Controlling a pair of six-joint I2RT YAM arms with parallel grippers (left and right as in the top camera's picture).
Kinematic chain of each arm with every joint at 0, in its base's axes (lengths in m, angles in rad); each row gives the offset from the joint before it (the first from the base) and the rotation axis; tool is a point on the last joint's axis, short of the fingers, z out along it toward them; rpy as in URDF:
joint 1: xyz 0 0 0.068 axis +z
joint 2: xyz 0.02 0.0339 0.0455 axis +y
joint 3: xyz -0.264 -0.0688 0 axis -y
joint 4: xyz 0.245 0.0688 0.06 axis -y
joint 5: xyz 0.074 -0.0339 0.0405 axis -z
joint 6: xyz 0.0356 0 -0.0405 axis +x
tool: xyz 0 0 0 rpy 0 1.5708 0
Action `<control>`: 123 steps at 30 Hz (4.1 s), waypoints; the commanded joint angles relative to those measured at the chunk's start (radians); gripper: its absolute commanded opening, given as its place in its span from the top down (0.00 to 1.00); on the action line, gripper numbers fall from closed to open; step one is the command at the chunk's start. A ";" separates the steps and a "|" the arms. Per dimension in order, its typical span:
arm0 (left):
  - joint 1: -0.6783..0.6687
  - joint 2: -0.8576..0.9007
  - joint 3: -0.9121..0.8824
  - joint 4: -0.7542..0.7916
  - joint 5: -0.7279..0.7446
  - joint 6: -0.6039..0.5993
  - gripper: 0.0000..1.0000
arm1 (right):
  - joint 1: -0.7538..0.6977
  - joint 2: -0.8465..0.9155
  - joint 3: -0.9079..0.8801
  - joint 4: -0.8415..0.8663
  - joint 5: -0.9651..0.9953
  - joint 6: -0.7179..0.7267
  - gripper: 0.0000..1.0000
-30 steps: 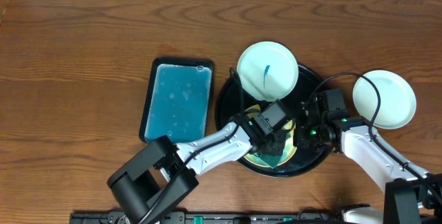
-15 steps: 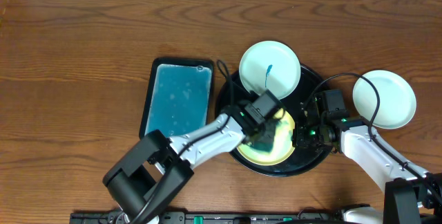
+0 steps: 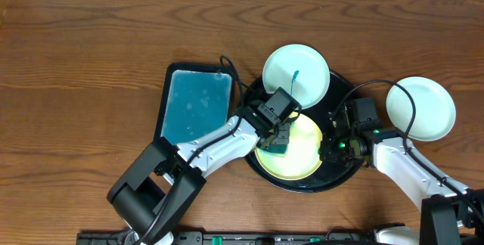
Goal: Clean dirty plates on tray and stack at the side
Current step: 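Scrub the yellow plate with the sponge in the left gripper, then return the sponge to the blue tray with the left gripper, then lift the yellow plate with the right gripper and tilt it up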
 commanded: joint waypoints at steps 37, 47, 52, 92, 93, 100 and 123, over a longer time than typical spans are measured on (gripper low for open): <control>0.420 -0.155 -0.065 -0.239 -0.241 0.262 0.93 | 0.006 0.014 -0.018 -0.013 0.067 -0.008 0.99; 0.421 0.047 -0.068 -0.165 -0.241 0.261 0.93 | 0.006 0.014 -0.018 -0.012 0.068 -0.008 0.99; 0.421 0.048 -0.068 -0.168 -0.241 0.266 0.93 | 0.006 0.014 -0.018 -0.012 0.068 -0.008 0.98; 0.453 -0.013 -0.070 -0.179 -0.185 0.399 0.92 | 0.006 0.014 -0.018 -0.006 0.068 -0.008 0.99; 0.453 0.008 -0.070 -0.179 -0.183 0.399 0.93 | 0.006 0.014 -0.018 -0.005 0.068 -0.008 0.99; 0.453 0.074 -0.071 -0.180 -0.183 0.398 0.93 | 0.006 0.014 -0.018 -0.009 0.068 -0.008 0.99; 0.515 0.043 -0.071 -0.172 0.108 0.462 0.93 | 0.006 -0.123 0.065 -0.090 0.069 -0.039 0.99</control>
